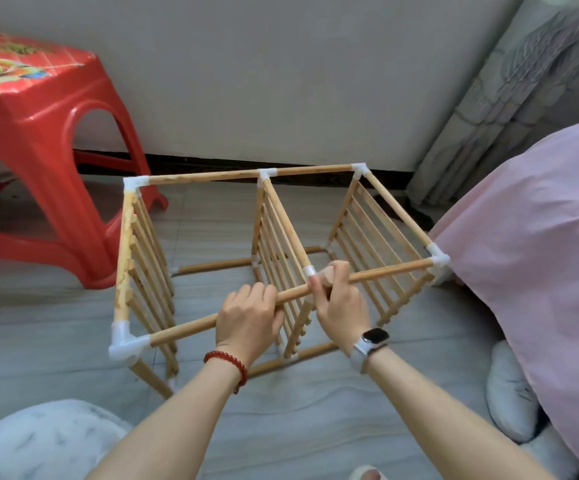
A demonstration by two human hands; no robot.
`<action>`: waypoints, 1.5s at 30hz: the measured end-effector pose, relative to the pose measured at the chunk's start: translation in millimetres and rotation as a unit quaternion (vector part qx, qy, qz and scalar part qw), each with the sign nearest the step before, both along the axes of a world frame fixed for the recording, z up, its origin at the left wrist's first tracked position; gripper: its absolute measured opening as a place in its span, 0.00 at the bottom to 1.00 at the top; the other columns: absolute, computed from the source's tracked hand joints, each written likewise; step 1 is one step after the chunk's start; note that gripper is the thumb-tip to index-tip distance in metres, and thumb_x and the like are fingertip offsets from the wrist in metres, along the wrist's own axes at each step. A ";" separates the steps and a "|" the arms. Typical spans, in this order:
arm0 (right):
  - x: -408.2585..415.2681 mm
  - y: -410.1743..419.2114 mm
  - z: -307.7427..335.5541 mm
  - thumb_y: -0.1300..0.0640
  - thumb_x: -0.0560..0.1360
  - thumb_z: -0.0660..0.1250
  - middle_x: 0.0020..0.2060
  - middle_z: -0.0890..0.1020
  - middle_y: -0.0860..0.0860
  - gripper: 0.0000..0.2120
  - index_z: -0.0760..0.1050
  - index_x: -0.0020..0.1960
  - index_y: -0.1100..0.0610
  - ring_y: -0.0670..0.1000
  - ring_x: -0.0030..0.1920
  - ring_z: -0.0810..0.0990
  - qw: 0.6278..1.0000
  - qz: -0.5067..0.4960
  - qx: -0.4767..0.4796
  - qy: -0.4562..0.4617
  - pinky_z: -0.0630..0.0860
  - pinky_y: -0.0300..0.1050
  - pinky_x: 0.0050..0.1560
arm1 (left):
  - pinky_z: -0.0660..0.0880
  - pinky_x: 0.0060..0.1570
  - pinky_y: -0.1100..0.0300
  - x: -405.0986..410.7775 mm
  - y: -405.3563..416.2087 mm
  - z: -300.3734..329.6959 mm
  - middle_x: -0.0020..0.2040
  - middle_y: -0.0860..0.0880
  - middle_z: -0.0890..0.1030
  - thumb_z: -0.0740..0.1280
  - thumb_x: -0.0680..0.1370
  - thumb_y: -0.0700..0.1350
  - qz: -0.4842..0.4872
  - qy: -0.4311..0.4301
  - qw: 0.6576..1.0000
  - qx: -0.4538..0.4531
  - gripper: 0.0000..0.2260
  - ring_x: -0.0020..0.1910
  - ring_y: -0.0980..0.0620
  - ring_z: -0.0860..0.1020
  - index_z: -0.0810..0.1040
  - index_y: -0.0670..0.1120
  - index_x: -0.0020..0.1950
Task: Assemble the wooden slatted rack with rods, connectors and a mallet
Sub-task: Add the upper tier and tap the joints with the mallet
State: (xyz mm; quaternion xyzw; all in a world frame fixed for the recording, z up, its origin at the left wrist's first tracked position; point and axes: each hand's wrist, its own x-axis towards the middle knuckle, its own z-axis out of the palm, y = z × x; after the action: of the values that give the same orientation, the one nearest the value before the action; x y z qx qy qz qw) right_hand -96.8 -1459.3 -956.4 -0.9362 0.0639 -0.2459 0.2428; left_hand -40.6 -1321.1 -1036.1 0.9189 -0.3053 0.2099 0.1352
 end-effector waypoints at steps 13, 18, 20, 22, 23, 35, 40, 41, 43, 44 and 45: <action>22.4 -29.7 53.4 0.49 0.79 0.61 0.31 0.73 0.46 0.12 0.65 0.48 0.58 0.48 0.31 0.77 0.996 -0.058 0.043 -0.044 0.73 0.41 0.31 | 0.61 0.28 0.62 -0.1 -6.8 2.1 0.30 0.51 0.73 0.74 0.68 0.48 -0.001 0.004 1.000 -0.023 0.09 0.27 0.52 0.70 0.74 0.47 0.36; 15.4 -12.3 27.8 0.48 0.78 0.60 0.31 0.73 0.44 0.11 0.61 0.46 0.53 0.45 0.33 0.79 0.997 -0.059 0.043 -0.004 0.72 0.37 0.30 | 0.61 0.29 0.62 -6.8 -8.0 6.1 0.31 0.52 0.73 0.74 0.66 0.48 -0.003 0.038 0.999 -0.009 0.09 0.28 0.52 0.72 0.74 0.48 0.37; 8.2 -6.5 1.3 0.46 0.79 0.59 0.32 0.76 0.48 0.12 0.62 0.45 0.53 0.54 0.35 0.79 0.984 -0.047 -0.014 0.170 0.72 0.45 0.32 | 0.60 0.29 0.63 -8.5 -1.9 2.2 0.31 0.52 0.73 0.74 0.66 0.48 -0.009 0.036 0.999 0.004 0.10 0.28 0.52 0.72 0.74 0.48 0.37; 24.2 -20.6 43.7 0.47 0.78 0.60 0.34 0.76 0.49 0.13 0.65 0.47 0.57 0.52 0.36 0.78 0.996 -0.064 0.027 0.056 0.73 0.46 0.34 | 0.59 0.28 0.64 -3.2 2.1 6.3 0.30 0.52 0.73 0.74 0.66 0.48 -0.006 0.034 0.999 0.008 0.10 0.28 0.53 0.71 0.74 0.48 0.36; 26.4 -24.7 73.3 0.48 0.78 0.62 0.34 0.76 0.48 0.14 0.66 0.48 0.59 0.49 0.36 0.77 0.994 -0.080 0.054 -0.060 0.74 0.45 0.36 | 0.59 0.28 0.64 -2.3 1.8 8.0 0.30 0.53 0.72 0.74 0.66 0.49 -0.004 0.042 0.999 0.006 0.10 0.28 0.54 0.70 0.74 0.49 0.36; -19.6 -15.0 31.5 0.57 0.78 0.62 0.37 0.75 0.47 0.18 0.60 0.66 0.52 0.42 0.36 0.75 0.939 0.044 0.324 0.107 0.72 0.39 0.41 | 0.64 0.62 0.62 5.2 8.5 38.9 0.64 0.53 0.70 0.68 0.76 0.47 -0.118 0.263 0.940 -0.184 0.25 0.64 0.55 0.66 0.65 0.49 0.71; -44.3 -9.1 23.1 0.67 0.77 0.56 0.37 0.69 0.41 0.43 0.25 0.71 0.46 0.43 0.33 0.73 0.919 0.141 0.253 0.268 0.73 0.40 0.40 | 0.67 0.65 0.55 0.8 4.0 75.0 0.62 0.51 0.75 0.70 0.74 0.41 -0.263 0.260 0.921 -0.125 0.25 0.64 0.52 0.68 0.70 0.48 0.70; -45.3 -10.4 23.7 0.67 0.78 0.56 0.38 0.70 0.41 0.44 0.23 0.70 0.46 0.43 0.34 0.74 0.919 0.145 0.245 0.271 0.75 0.42 0.42 | 0.69 0.62 0.54 0.7 5.9 77.9 0.59 0.52 0.77 0.71 0.73 0.41 -0.288 0.238 0.922 -0.099 0.21 0.61 0.51 0.69 0.74 0.48 0.66; -51.3 -13.4 22.2 0.66 0.78 0.56 0.38 0.76 0.50 0.44 0.21 0.69 0.47 0.49 0.38 0.76 0.925 0.144 0.229 0.268 0.76 0.46 0.48 | 0.71 0.56 0.53 -3.1 7.4 80.9 0.52 0.56 0.78 0.71 0.72 0.46 -0.317 0.205 0.925 -0.048 0.16 0.55 0.52 0.70 0.78 0.49 0.60; -53.0 -11.6 18.9 0.65 0.79 0.56 0.39 0.78 0.53 0.44 0.21 0.68 0.46 0.51 0.40 0.77 0.927 0.154 0.209 0.271 0.76 0.46 0.50 | 0.71 0.54 0.53 -4.7 9.3 81.2 0.50 0.58 0.76 0.71 0.73 0.50 -0.316 0.197 0.927 -0.031 0.15 0.53 0.54 0.70 0.79 0.50 0.59; -55.3 -10.9 16.5 0.63 0.79 0.56 0.40 0.79 0.55 0.43 0.21 0.68 0.45 0.52 0.41 0.78 0.927 0.167 0.188 0.278 0.76 0.45 0.50 | 0.70 0.53 0.53 -5.3 9.3 80.9 0.49 0.59 0.75 0.71 0.73 0.52 -0.309 0.190 0.932 -0.021 0.14 0.51 0.56 0.68 0.79 0.51 0.57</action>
State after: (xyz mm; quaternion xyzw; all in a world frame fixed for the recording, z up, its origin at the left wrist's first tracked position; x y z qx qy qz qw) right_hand -152.1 -1470.3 -939.9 -0.9014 0.0166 0.0845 0.4243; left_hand -45.9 -1311.8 -955.2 0.7991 -0.5380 -0.0143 0.2679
